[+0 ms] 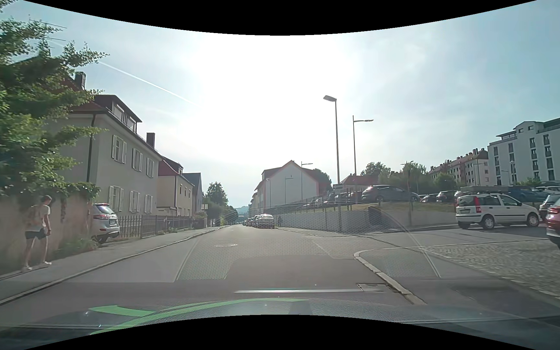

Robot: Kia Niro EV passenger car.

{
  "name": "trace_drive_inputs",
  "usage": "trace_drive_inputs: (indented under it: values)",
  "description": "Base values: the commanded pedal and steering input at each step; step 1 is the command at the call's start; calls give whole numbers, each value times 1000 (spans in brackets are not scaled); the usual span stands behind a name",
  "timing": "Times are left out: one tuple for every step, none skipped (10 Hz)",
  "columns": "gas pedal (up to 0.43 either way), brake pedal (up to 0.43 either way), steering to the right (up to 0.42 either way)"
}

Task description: Follow the waypoints while adhering to traffic rules and regulations

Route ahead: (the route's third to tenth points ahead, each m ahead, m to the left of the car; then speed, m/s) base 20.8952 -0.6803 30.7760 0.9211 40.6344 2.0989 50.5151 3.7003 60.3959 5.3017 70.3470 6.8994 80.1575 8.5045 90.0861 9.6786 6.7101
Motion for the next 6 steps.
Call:
trace_drive_inputs:
  values:
    - [59,0,-22]
    - [59,0,-25]
    - [59,0,-30]
    - [59,0,-34]
    - [59,0,-40]
    - [67,0,-46]
